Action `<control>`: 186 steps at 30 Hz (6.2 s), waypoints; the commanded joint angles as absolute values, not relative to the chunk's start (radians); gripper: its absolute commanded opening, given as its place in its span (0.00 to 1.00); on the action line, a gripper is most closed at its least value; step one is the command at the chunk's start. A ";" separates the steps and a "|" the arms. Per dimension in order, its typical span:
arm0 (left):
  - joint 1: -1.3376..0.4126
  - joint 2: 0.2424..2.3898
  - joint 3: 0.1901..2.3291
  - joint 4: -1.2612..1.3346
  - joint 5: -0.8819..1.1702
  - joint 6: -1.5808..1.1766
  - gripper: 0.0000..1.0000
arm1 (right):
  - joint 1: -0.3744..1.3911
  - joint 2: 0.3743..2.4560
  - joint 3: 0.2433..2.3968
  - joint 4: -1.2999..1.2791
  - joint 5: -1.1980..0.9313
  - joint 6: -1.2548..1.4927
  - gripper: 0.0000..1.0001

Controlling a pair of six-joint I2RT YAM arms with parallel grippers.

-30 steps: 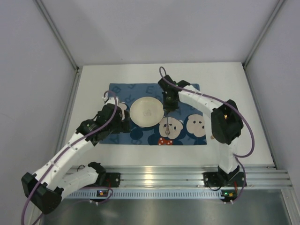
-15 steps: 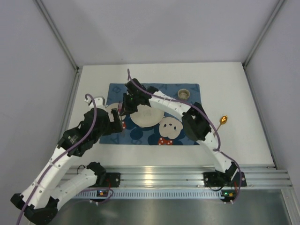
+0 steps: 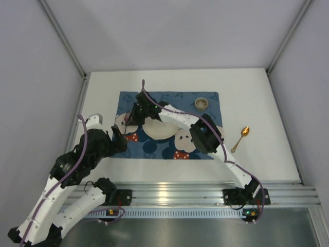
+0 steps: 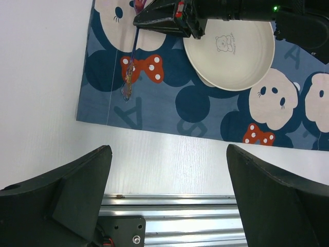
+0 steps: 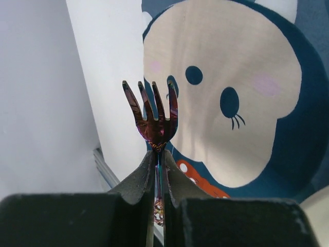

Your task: Set the dinner table for one person

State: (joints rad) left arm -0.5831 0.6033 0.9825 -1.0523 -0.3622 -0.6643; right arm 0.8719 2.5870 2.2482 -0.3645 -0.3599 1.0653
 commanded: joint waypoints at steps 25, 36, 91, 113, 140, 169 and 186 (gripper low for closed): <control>-0.580 0.571 0.971 -1.092 -0.365 -0.666 0.99 | 0.845 2.548 2.306 -0.373 -0.391 0.965 0.66; -0.580 0.698 1.000 -0.976 -0.333 -0.571 0.99 | 0.746 1.807 1.722 -0.435 -0.416 0.695 0.70; -0.580 1.069 0.996 -0.686 -0.203 -0.472 0.99 | -0.164 1.695 1.097 -0.706 -0.058 0.476 0.24; -0.580 1.085 1.012 -0.696 -0.216 -0.468 0.99 | -0.161 1.781 1.135 -0.699 -0.006 0.488 0.25; -0.577 1.108 1.012 -0.690 -0.212 -0.462 0.99 | 0.191 1.772 1.432 -0.937 0.342 0.420 0.00; -0.572 0.937 0.977 -0.825 -0.284 -0.525 0.99 | 0.561 2.138 1.764 -0.874 0.061 0.575 0.00; -0.572 0.949 1.011 -0.822 -0.282 -0.509 0.99 | 0.583 2.056 1.743 -0.902 0.092 0.551 0.52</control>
State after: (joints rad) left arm -0.5774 0.9356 0.9752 -0.8417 -0.2771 -0.5247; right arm 0.5503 2.1468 1.7191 -0.8833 0.0879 0.5674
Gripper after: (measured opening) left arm 0.987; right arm 0.501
